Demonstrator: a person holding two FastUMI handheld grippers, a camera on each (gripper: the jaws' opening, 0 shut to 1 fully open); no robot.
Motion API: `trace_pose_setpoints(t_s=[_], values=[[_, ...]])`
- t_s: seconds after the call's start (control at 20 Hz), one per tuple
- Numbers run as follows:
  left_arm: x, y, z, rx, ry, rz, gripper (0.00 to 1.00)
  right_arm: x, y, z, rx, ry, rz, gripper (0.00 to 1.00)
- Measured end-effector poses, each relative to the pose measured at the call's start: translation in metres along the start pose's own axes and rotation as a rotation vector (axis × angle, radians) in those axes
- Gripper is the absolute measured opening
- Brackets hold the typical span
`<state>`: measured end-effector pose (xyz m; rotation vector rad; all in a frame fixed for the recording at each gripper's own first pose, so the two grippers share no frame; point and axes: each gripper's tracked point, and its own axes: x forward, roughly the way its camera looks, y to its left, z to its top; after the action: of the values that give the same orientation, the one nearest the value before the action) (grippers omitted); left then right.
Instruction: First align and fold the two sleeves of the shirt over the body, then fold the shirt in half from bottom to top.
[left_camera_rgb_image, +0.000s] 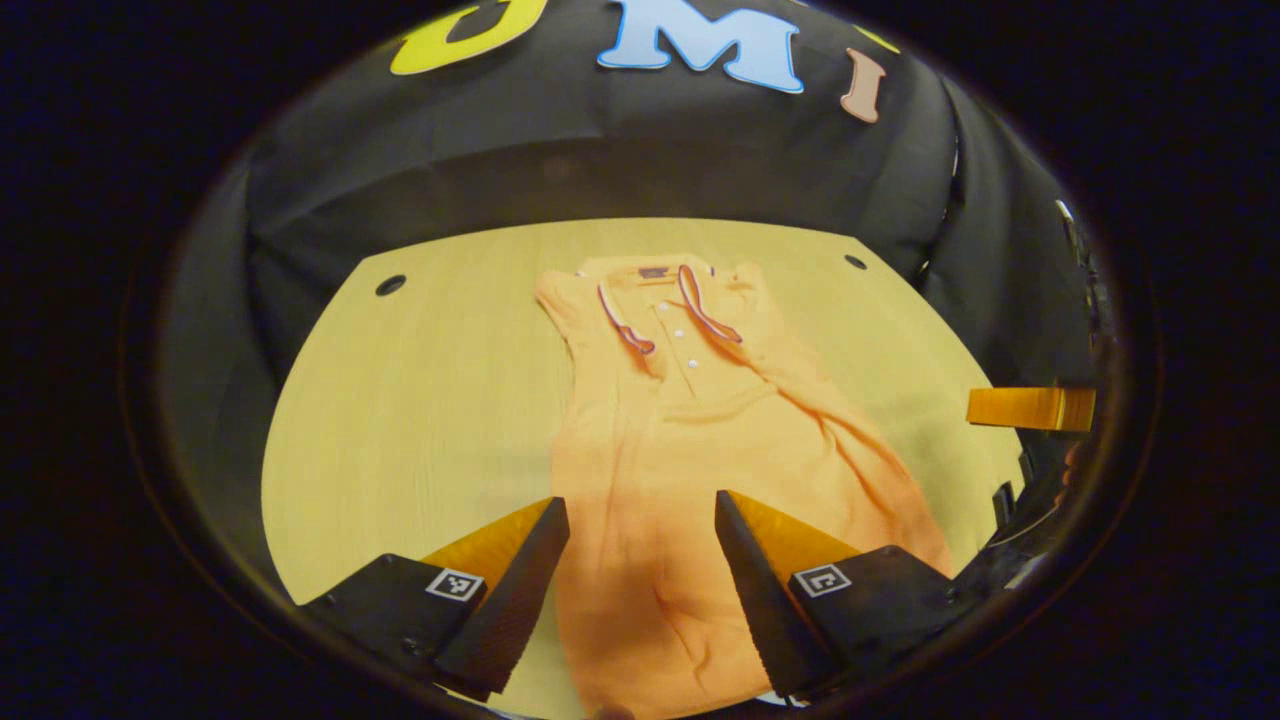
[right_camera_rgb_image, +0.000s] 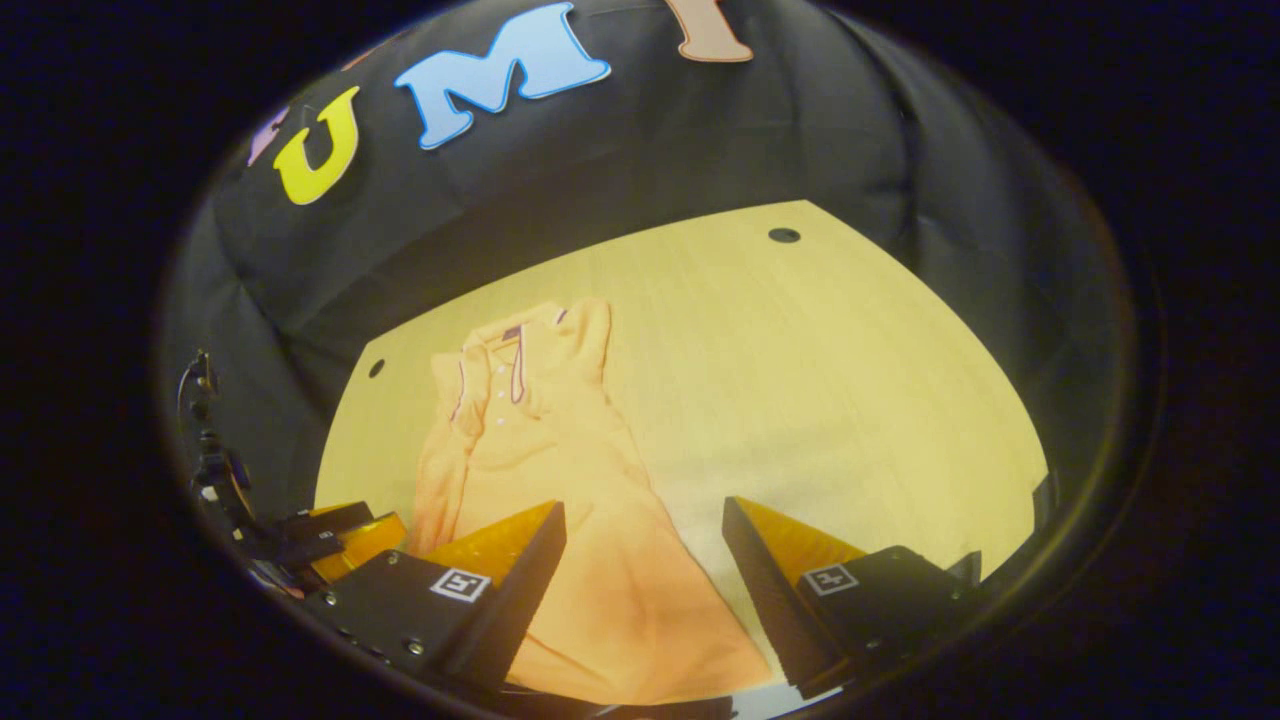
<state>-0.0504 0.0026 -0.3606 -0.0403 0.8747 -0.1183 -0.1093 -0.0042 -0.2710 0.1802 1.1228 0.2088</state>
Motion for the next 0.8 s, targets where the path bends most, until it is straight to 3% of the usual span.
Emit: trace_pose_setpoints(t_s=[0.2, 0.8], values=[[-0.007, 0.005, -0.054, -0.070, 0.113, 0.021, 0.96, 0.011, 0.002, -0.037, -0.032, 0.138, 0.005, 0.98], [-0.031, 0.028, -0.149, -0.073, 0.348, 0.079, 0.97, 0.014, -0.004, -0.138, -0.166, 0.452, -0.059, 0.98]])
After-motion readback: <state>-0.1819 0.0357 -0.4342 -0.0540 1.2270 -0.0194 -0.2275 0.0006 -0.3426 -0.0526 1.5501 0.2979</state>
